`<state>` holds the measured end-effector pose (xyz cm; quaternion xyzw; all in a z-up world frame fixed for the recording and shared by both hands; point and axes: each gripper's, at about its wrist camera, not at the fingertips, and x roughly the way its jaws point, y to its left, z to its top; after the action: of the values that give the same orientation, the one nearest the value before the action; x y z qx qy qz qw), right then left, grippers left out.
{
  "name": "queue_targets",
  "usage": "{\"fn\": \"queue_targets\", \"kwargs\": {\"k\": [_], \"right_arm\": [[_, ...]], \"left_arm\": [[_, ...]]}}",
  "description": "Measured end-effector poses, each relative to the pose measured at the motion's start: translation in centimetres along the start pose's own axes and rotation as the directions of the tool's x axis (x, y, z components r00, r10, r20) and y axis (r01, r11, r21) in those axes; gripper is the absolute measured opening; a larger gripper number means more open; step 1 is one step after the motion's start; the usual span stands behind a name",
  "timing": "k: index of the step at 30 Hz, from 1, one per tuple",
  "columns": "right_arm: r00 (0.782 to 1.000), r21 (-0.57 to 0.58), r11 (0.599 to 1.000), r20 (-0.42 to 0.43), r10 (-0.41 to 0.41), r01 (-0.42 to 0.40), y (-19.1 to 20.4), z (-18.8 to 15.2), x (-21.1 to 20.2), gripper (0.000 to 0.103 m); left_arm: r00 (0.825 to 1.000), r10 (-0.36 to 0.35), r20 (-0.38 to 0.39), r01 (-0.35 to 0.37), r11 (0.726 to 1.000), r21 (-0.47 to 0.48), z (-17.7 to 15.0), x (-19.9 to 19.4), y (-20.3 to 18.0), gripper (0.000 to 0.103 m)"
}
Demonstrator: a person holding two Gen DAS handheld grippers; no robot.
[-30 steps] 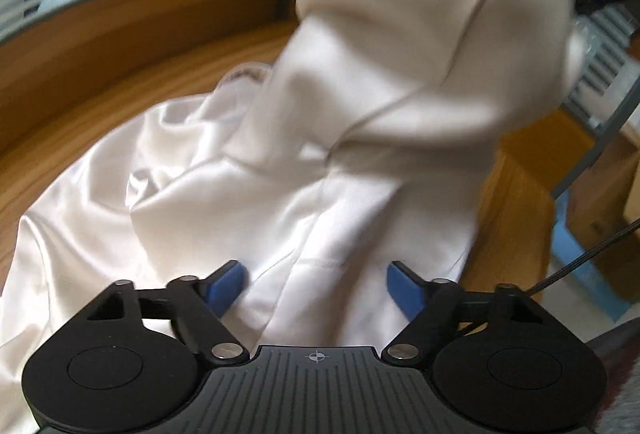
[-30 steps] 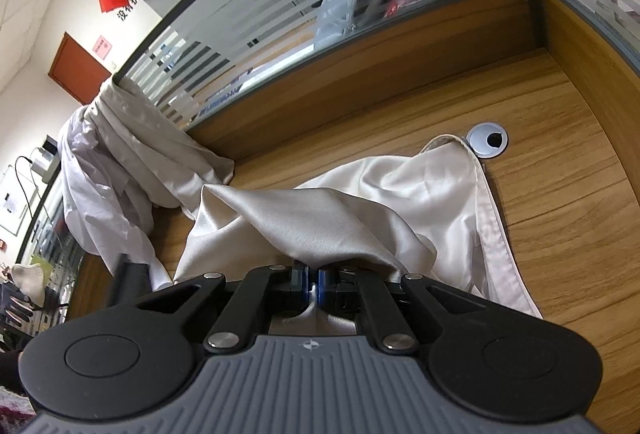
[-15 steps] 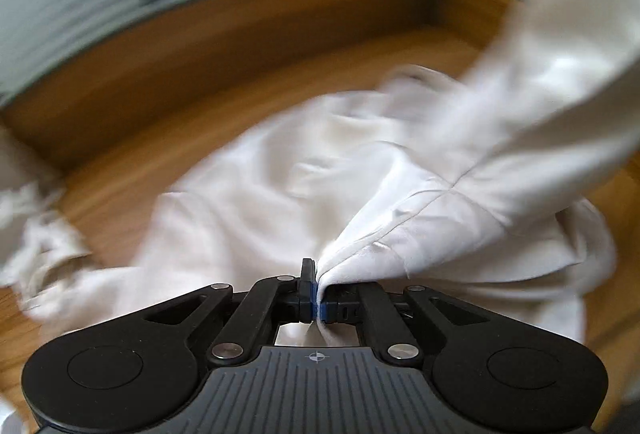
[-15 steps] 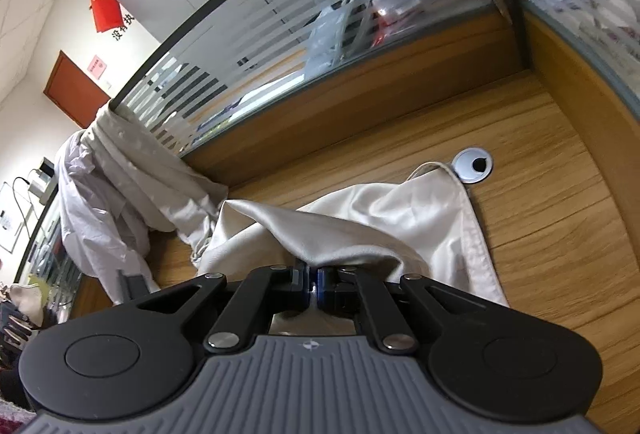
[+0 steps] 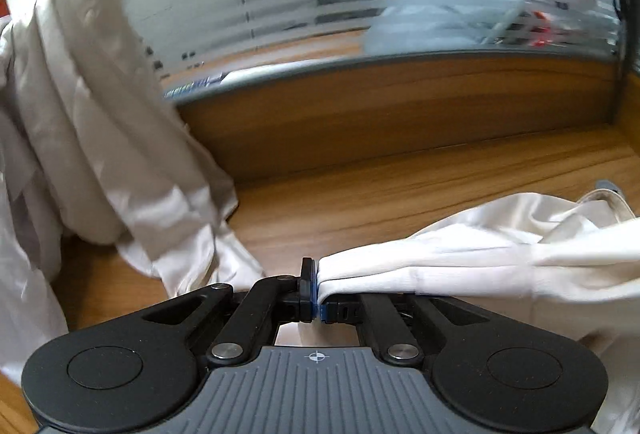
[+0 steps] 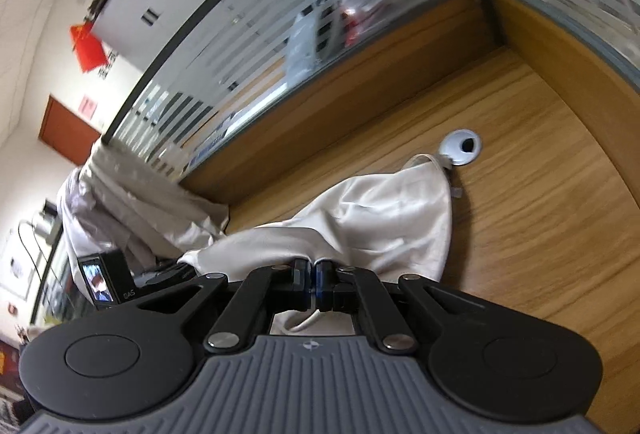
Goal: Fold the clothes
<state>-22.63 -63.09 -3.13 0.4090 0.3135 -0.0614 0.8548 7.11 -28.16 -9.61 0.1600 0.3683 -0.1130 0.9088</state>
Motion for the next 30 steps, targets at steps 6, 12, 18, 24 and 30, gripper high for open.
{"fn": "queue_targets", "kwargs": {"k": [6, 12, 18, 24, 30], "right_arm": [[0.998, 0.02, 0.999, -0.046, -0.034, 0.035, -1.1, -1.3, 0.0, 0.002], [0.993, 0.019, 0.997, -0.088, -0.077, 0.079, -1.9, -1.9, 0.4, 0.002], [0.989, -0.035, 0.996, -0.116, -0.091, 0.088, -1.0, -2.2, 1.5, 0.003], [0.983, -0.115, 0.99, -0.156, -0.097, 0.08, 0.5, -2.8, 3.1, 0.003], [0.98, -0.177, 0.983, -0.178, -0.087, 0.055, 1.9, -3.0, 4.2, 0.003]], "left_arm": [[0.993, -0.097, -0.06, 0.097, 0.995, 0.006, -1.4, 0.3, -0.7, 0.01], [0.941, -0.329, -0.084, 0.337, 0.936, 0.102, -3.0, -2.1, -2.5, 0.037], [0.844, -0.53, -0.09, 0.537, 0.831, 0.147, -3.8, -6.3, -4.4, 0.049], [0.759, -0.646, -0.078, 0.648, 0.74, 0.178, -3.0, -9.1, -7.1, 0.054], [0.718, -0.691, -0.082, 0.69, 0.691, 0.215, -2.3, -9.6, -9.8, 0.055]]}}
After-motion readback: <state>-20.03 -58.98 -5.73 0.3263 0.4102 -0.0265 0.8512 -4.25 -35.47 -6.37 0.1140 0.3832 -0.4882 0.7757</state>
